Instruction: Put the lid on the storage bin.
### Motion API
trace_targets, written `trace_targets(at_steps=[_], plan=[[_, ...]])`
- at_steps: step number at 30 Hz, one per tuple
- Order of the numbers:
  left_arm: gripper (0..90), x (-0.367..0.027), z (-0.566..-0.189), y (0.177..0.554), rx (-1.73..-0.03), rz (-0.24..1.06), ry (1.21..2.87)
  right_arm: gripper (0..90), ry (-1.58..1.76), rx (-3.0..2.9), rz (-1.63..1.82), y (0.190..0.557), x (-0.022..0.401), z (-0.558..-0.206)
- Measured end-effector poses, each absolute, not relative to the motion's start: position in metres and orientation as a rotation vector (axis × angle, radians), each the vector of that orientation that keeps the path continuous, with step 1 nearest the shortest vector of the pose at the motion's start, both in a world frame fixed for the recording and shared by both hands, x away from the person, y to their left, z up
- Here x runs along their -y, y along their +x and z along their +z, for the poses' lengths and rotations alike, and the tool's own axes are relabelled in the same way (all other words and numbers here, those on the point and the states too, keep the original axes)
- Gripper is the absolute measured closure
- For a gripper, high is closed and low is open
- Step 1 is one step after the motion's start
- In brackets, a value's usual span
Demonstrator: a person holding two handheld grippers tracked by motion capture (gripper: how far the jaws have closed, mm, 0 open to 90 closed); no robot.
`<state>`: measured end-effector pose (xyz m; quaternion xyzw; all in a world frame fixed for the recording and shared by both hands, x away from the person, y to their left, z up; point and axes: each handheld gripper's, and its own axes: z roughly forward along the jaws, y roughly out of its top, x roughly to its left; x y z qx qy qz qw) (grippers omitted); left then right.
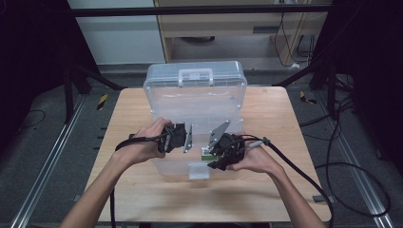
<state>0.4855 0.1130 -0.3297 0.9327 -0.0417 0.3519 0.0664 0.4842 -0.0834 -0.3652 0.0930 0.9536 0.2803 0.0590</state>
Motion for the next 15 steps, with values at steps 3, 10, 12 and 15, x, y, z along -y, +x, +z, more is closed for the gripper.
trace_targets(at_steps=[3,10,12,15], plan=[[79.1,-0.113,-0.33,0.486,0.13,1.062,2.805,57.0,0.331,-2.857,0.897,0.483,0.09,-0.361],[79.0,-0.112,-0.33,0.485,0.123,1.054,2.817,61.6,0.429,-2.779,1.013,0.48,0.107,-0.348],[79.0,-0.112,-0.33,0.485,0.123,1.053,2.82,62.7,0.458,-2.755,1.026,0.479,0.111,-0.346],[79.0,-0.112,-0.33,0.485,0.123,1.052,2.821,64.8,0.502,-2.707,1.057,0.478,0.117,-0.343]])
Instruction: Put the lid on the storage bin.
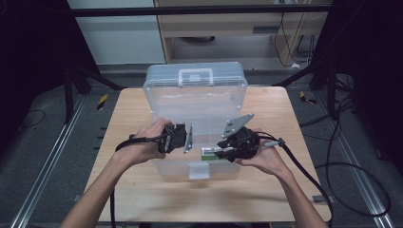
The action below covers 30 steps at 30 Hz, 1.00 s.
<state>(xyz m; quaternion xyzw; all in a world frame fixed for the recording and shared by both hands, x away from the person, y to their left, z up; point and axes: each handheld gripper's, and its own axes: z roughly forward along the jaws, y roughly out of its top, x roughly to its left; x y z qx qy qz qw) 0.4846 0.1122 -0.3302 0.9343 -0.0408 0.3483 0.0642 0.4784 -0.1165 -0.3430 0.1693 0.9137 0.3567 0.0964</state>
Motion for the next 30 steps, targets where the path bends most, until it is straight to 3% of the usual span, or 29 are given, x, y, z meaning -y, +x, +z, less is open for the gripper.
trace_targets(at_steps=[30], plan=[[78.6,-0.112,-0.333,0.483,0.124,1.032,2.823,84.4,0.888,-2.333,1.365,0.499,0.16,-0.318]])
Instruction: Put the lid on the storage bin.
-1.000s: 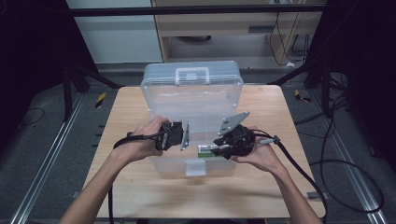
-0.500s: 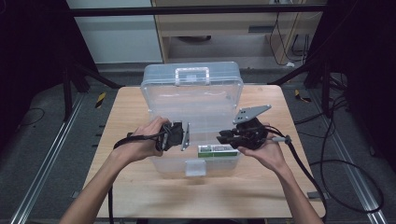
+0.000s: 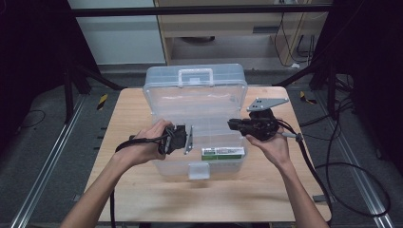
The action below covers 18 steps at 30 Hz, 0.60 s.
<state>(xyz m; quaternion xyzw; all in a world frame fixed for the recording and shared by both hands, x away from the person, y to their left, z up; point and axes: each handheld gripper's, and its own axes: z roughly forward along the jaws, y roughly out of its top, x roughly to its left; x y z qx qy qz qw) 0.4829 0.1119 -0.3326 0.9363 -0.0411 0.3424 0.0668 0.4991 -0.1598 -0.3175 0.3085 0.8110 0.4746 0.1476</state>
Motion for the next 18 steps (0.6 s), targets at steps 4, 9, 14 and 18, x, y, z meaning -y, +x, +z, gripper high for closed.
trace_targets(at_steps=[4,9,14,18], plan=[[78.6,-0.112,-0.333,0.483,0.123,1.031,2.825,86.6,0.921,-2.303,1.357,0.506,0.162,-0.318],[78.5,-0.112,-0.333,0.482,0.123,1.029,2.827,89.0,0.97,-2.281,1.345,0.514,0.164,-0.32],[78.5,-0.112,-0.334,0.482,0.125,1.027,2.826,90.0,1.003,-2.251,1.345,0.521,0.168,-0.323],[78.5,-0.112,-0.334,0.481,0.126,1.019,2.827,90.0,1.025,-2.232,1.348,0.524,0.171,-0.326]])
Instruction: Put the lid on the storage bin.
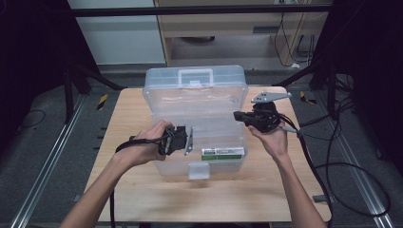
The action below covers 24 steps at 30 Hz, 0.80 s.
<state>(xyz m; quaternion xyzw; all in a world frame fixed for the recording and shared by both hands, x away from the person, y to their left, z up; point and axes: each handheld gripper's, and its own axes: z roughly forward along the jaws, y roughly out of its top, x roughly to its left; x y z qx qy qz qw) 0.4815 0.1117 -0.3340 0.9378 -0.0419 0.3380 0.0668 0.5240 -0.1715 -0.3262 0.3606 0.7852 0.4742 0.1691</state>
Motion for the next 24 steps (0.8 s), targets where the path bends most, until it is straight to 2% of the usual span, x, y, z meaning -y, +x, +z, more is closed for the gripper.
trace_targets(at_steps=[13,20,24], plan=[[78.3,-0.111,-0.337,0.478,0.139,0.991,2.845,90.0,1.08,-2.145,1.378,0.525,0.18,-0.323],[78.0,-0.111,-0.344,0.472,0.154,0.934,2.866,90.0,1.079,-2.125,1.379,0.522,0.183,-0.321],[78.0,-0.112,-0.349,0.469,0.157,0.953,2.853,90.0,1.066,-2.146,1.37,0.518,0.183,-0.323]])
